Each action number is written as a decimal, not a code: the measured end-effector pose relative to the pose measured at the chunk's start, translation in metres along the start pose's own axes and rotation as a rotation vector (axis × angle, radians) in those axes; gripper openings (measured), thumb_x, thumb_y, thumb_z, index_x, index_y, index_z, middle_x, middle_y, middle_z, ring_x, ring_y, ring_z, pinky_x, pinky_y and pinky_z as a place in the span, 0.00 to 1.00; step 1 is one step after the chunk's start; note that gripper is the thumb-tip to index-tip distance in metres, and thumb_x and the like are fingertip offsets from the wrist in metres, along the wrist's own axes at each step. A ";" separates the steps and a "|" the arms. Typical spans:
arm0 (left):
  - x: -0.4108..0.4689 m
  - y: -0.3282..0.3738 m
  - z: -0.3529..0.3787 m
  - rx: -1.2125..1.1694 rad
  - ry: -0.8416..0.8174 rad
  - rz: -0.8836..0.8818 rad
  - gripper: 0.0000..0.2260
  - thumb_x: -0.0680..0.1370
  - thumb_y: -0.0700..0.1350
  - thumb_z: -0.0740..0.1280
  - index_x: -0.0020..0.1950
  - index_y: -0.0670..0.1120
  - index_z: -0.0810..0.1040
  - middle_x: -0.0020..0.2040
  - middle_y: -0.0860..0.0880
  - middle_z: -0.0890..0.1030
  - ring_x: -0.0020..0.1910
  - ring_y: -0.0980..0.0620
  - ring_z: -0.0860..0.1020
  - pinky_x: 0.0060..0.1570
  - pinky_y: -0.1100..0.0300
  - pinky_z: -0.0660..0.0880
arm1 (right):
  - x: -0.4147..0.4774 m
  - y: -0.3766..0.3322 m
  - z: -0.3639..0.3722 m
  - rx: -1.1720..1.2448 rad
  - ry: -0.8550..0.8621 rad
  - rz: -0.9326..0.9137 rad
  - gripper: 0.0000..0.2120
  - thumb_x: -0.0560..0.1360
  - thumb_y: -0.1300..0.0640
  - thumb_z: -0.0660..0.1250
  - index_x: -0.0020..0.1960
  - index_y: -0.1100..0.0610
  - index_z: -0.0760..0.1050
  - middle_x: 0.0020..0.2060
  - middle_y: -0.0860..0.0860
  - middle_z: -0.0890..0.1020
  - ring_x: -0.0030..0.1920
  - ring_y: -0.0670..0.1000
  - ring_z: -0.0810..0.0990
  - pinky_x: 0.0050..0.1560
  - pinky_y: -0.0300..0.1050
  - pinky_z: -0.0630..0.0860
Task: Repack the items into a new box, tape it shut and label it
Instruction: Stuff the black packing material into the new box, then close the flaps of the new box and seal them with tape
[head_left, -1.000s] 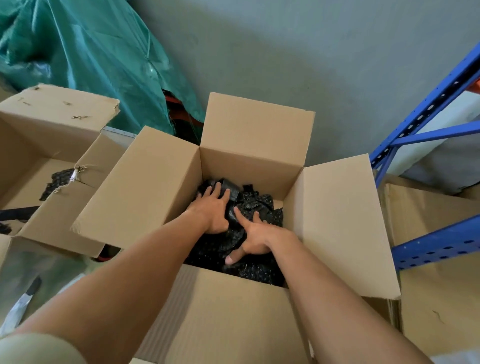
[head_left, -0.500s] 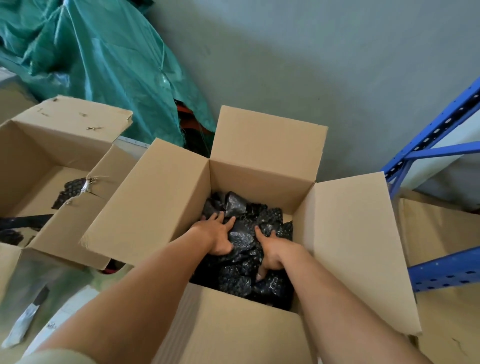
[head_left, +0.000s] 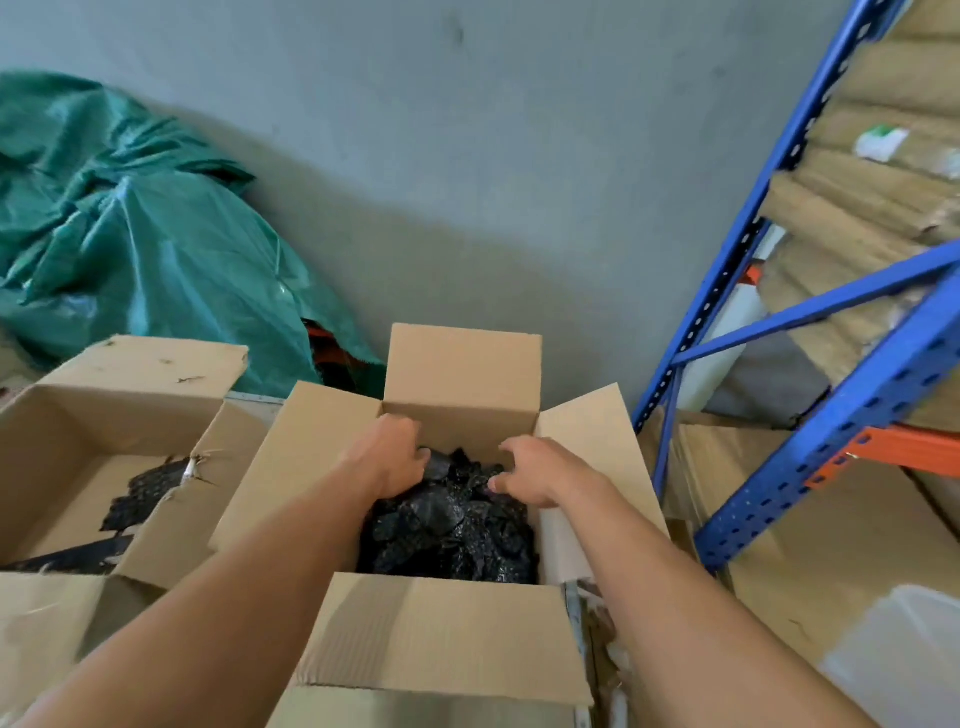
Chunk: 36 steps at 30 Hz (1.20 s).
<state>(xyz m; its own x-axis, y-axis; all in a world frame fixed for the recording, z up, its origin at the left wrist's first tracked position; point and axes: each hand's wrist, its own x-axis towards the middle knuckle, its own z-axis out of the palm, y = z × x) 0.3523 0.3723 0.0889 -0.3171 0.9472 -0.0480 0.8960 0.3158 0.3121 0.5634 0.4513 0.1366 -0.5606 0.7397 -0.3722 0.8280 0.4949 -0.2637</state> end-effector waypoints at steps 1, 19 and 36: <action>-0.012 0.001 -0.008 -0.043 0.028 0.010 0.17 0.76 0.51 0.64 0.57 0.43 0.82 0.54 0.44 0.85 0.53 0.43 0.82 0.54 0.49 0.80 | -0.018 -0.002 -0.006 0.006 0.030 0.012 0.31 0.80 0.45 0.68 0.78 0.56 0.66 0.74 0.56 0.73 0.71 0.59 0.73 0.68 0.53 0.73; -0.166 -0.082 -0.011 0.091 0.069 -0.325 0.26 0.80 0.56 0.66 0.76 0.50 0.68 0.76 0.44 0.68 0.73 0.39 0.65 0.69 0.41 0.69 | -0.119 0.053 0.041 -0.035 0.333 0.349 0.36 0.82 0.47 0.62 0.83 0.58 0.50 0.81 0.63 0.52 0.81 0.63 0.48 0.77 0.64 0.55; -0.153 -0.038 -0.037 -0.564 0.376 -0.259 0.15 0.77 0.41 0.68 0.63 0.48 0.83 0.49 0.51 0.85 0.44 0.51 0.82 0.47 0.56 0.80 | -0.107 0.015 0.032 0.423 0.590 0.074 0.18 0.85 0.53 0.58 0.72 0.54 0.75 0.67 0.53 0.79 0.65 0.54 0.77 0.60 0.47 0.73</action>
<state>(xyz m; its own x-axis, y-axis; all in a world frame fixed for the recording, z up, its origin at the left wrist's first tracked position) 0.3553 0.2133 0.1191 -0.6737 0.7306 0.1111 0.5133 0.3543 0.7817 0.6352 0.3649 0.1436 -0.3053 0.9461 0.1082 0.7215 0.3040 -0.6221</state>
